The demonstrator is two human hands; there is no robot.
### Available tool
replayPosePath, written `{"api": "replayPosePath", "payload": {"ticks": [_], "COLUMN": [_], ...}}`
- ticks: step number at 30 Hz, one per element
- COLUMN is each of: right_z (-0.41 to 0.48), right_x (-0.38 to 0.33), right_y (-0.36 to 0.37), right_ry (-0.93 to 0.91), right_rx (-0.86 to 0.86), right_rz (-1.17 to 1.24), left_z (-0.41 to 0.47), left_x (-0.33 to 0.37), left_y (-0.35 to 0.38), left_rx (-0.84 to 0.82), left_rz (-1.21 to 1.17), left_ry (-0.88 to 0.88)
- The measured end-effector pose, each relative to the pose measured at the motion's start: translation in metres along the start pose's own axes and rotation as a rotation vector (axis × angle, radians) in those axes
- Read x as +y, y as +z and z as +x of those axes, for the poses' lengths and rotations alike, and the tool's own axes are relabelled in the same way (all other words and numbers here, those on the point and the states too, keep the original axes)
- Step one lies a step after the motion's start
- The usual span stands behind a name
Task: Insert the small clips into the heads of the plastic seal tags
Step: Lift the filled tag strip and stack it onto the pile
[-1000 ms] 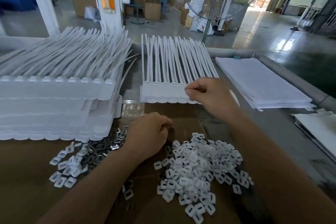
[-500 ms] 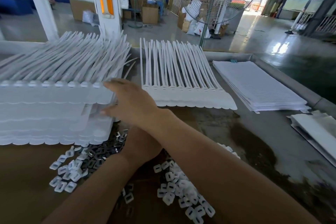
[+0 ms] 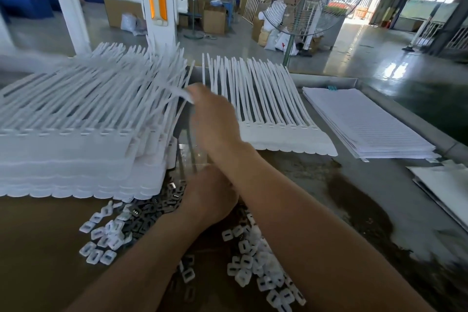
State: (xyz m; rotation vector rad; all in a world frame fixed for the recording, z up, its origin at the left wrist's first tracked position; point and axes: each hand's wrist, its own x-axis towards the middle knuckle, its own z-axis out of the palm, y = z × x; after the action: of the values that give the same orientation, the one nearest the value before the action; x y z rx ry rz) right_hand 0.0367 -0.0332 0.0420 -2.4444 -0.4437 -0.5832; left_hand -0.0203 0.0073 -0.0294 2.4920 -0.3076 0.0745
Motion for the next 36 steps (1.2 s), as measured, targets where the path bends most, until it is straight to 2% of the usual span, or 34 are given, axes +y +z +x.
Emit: {"api": "replayPosePath", "payload": {"ticks": [4, 7, 11, 13, 15, 19, 22, 29, 31, 34, 36], "right_z": [0.000, -0.010, -0.028, -0.037, -0.044, -0.057, -0.071, -0.091, -0.091, -0.088, -0.088], "right_x": [0.019, 0.033, 0.047, 0.050, 0.051, 0.041, 0.035, 0.039, 0.051, 0.078, 0.099], "right_y": [-0.017, -0.025, -0.031, -0.034, -0.037, -0.044, -0.038, -0.041, -0.048, -0.069, -0.088], "right_ry": [0.311, 0.491, 0.625, 0.680, 0.742, 0.827, 0.764, 0.713, 0.805, 0.998, 1.063], "right_rx": [0.219, 0.304, 0.345, 0.338, 0.333, 0.205, 0.055, -0.246, -0.135, 0.216, 0.466], "right_rz": [0.252, 0.458, 0.649, 0.755, 0.861, 0.950, 0.712, 0.875, 0.986, 1.156, 1.266], "left_z": [0.003, 0.009, 0.011, 0.010, 0.010, 0.011, 0.011, 0.012, 0.011, 0.010, 0.011], "left_x": [0.001, -0.006, -0.004, -0.001, 0.000, -0.001, -0.003, -0.006, -0.003, -0.001, -0.003], "left_y": [-0.007, -0.006, -0.013, -0.016, -0.016, -0.018, -0.019, -0.027, -0.027, -0.029, -0.031], "left_rx": [0.024, 0.033, 0.080, 0.041, -0.016, -0.105, -0.161, -0.061, -0.052, -0.037, -0.028], "left_rz": [-0.139, -0.296, -0.693, -0.915, -1.038, -1.188, -1.256, -1.342, -1.352, -1.346, -1.282], "left_ry": [0.131, 0.024, -0.074, -0.147, -0.189, -0.190, -0.142, -0.321, -0.323, -0.314, -0.312]}}
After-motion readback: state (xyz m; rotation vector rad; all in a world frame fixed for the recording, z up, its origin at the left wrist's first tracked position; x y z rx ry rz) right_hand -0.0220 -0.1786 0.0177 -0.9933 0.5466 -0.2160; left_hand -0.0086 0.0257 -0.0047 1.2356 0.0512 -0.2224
